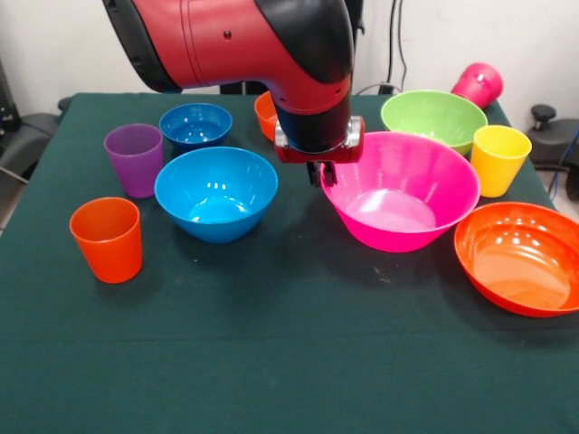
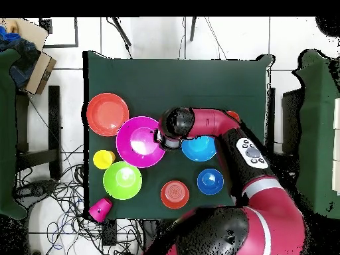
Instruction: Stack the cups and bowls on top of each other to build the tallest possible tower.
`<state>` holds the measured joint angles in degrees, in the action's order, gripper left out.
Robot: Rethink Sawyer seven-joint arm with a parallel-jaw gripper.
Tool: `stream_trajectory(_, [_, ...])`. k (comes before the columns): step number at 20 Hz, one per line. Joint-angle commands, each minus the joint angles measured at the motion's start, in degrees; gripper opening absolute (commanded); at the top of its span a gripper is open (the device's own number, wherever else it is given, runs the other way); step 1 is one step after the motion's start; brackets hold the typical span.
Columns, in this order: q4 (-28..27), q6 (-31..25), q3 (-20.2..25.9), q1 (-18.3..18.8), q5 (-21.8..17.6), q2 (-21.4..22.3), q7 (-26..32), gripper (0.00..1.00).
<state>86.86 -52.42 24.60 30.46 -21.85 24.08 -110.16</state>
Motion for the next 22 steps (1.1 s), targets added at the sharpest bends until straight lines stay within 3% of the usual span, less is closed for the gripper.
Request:
stream_trajectory(1, [1.8,3.8,-1.5,-2.6,-5.0,-0.6,2.0,0.0])
stream_trajectory(22, [2.0,2.4,-1.2,-2.8,-4.6,0.4,2.6,0.0])
